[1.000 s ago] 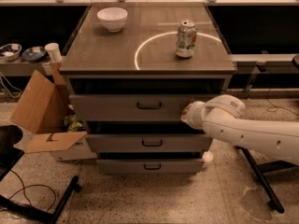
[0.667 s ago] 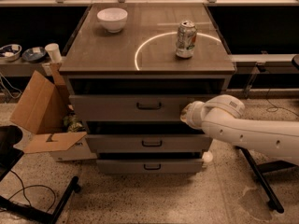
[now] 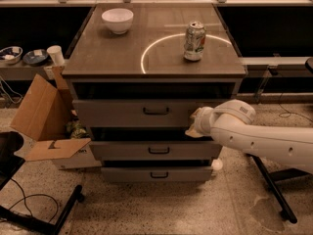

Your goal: Close top drawer

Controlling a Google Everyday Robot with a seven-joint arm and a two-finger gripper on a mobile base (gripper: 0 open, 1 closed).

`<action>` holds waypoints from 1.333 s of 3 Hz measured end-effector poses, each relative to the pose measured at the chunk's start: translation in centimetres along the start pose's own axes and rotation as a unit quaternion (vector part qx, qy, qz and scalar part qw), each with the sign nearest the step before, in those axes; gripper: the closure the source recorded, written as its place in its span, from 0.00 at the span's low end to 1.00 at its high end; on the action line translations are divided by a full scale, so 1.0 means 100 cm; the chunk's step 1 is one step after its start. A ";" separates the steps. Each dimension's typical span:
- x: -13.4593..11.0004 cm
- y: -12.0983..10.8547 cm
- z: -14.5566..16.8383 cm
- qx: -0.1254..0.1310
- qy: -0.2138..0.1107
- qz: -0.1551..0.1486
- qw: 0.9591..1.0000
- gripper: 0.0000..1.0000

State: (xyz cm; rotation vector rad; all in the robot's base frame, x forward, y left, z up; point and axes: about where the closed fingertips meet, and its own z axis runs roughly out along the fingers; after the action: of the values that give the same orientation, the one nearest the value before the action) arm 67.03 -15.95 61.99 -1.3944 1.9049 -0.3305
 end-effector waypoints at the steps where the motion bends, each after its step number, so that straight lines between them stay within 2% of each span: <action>1: 0.000 0.002 -0.001 0.000 0.000 0.000 1.000 0.24; 2: -0.001 0.005 -0.003 0.000 0.000 0.000 1.000 0.47; 3: -0.009 0.019 -0.047 0.001 -0.017 -0.023 1.000 0.71; 4: -0.021 0.063 -0.099 -0.024 -0.005 -0.096 0.995 0.93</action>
Offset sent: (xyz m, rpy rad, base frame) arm -0.0200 -0.0042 0.0157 -0.0038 -0.0180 0.0371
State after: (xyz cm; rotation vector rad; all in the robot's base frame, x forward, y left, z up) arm 56.00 -13.77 66.03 -1.6119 1.7852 -0.3711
